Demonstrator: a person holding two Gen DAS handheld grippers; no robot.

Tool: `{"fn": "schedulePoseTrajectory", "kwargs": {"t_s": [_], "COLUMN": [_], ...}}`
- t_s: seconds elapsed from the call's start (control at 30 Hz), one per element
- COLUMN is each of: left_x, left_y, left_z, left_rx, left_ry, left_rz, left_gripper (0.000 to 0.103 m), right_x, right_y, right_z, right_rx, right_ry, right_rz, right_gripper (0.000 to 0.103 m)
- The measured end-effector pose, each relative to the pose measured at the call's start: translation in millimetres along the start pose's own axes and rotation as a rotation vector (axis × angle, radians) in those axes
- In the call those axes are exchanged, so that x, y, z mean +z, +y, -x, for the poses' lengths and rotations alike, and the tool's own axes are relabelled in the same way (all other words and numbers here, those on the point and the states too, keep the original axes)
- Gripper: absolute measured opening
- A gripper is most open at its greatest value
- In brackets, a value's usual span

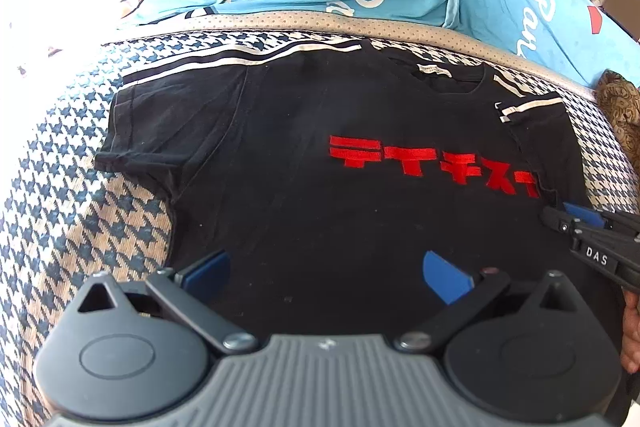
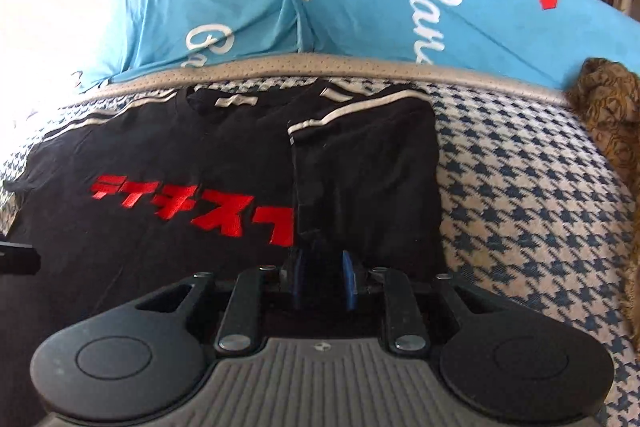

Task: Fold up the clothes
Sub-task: 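Fold the held side edge over the shirt's middle with the right gripper, then grasp the T-shirt's opposite side edge with the left gripper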

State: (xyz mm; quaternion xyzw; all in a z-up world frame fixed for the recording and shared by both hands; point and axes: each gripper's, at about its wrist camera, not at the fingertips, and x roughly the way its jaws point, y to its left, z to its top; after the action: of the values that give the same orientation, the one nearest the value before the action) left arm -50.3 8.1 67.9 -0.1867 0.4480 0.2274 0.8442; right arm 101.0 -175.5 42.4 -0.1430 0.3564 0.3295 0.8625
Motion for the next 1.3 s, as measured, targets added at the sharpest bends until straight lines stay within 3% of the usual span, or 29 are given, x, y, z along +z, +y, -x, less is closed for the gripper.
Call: {"fn": "schedulePoseTrajectory", "kwargs": {"t_s": [0.27, 0.37, 0.5, 0.7, 0.97, 1.3], "left_x": [1, 6, 21, 44, 68, 83], "left_y": [5, 13, 37, 78, 132, 158], "left_z": [-7, -5, -3, 1, -7, -36], "left_rx": [0.042, 0.052, 0.051, 0.092, 0.103, 0.070], "left_ry": [0.038, 0.028, 0.010, -0.055, -0.084, -0.052], "left_rz": [-0.006, 0.011, 0.083, 0.178, 0.284, 0.297], "left_gripper": [0.103, 0.103, 0.103, 0.103, 0.087, 0.085], "right_x": [4, 9, 14, 9, 7, 7], "right_y": [8, 17, 30, 63, 85, 89], "right_z": [4, 11, 30, 57, 42, 30], "right_rx": [-0.012, -0.040, -0.068, -0.007, 0.000, -0.015], "right_ry": [0.054, 0.074, 0.077, 0.036, 0.084, 0.113], "right_rz": [-0.025, -0.054, -0.136, -0.157, -0.107, -0.086], "right_gripper": [0.031, 0.036, 0.037, 0.045, 0.045, 0.045]}}
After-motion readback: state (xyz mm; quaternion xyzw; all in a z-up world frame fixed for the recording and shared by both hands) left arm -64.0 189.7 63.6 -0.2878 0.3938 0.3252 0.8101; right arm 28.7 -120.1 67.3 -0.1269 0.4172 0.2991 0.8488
